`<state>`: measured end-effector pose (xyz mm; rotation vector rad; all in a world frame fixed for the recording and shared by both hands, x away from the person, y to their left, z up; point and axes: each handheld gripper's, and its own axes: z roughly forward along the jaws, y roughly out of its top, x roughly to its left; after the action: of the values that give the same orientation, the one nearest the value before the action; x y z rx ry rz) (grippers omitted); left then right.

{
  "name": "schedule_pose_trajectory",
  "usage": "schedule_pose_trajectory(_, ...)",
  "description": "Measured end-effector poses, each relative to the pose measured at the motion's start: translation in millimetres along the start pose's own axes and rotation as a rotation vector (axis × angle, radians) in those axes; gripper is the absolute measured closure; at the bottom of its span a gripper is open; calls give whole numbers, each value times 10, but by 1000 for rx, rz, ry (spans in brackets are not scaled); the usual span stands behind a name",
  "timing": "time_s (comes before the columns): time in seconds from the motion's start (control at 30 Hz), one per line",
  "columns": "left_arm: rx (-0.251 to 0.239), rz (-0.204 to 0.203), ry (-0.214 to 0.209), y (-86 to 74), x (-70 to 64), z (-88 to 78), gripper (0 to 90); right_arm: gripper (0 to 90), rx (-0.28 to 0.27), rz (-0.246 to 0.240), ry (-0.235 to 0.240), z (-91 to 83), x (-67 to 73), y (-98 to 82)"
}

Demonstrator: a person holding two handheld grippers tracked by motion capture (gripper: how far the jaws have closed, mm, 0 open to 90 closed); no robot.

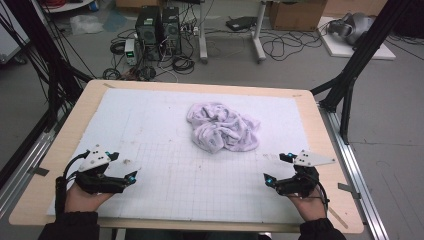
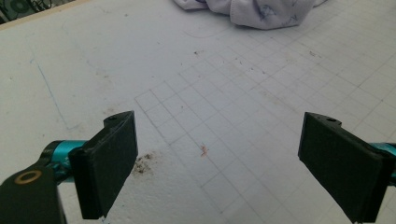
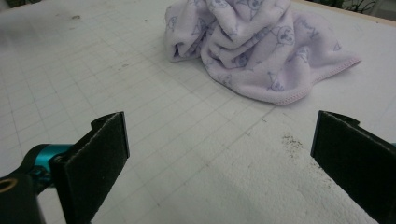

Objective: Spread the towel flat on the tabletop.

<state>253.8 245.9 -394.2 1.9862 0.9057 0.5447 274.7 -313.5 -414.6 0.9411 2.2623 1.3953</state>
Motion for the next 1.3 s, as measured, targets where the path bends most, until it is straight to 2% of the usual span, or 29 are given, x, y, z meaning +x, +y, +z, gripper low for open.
schedule_pose_trajectory(0.7, 9, 14, -9, -3, -37, 36, 139, 34, 15, 1, 7, 44, -9, -3)
schedule_pose_trajectory(0.97, 15, 15, -7, -4, -46, 74, 153, 43, 21, 16, 17, 73, -51, 24)
schedule_pose_trajectory(1.3, 5, 22, -50, 129, -108, 192, 178, 49, 36, 0, 43, 199, -79, 179)
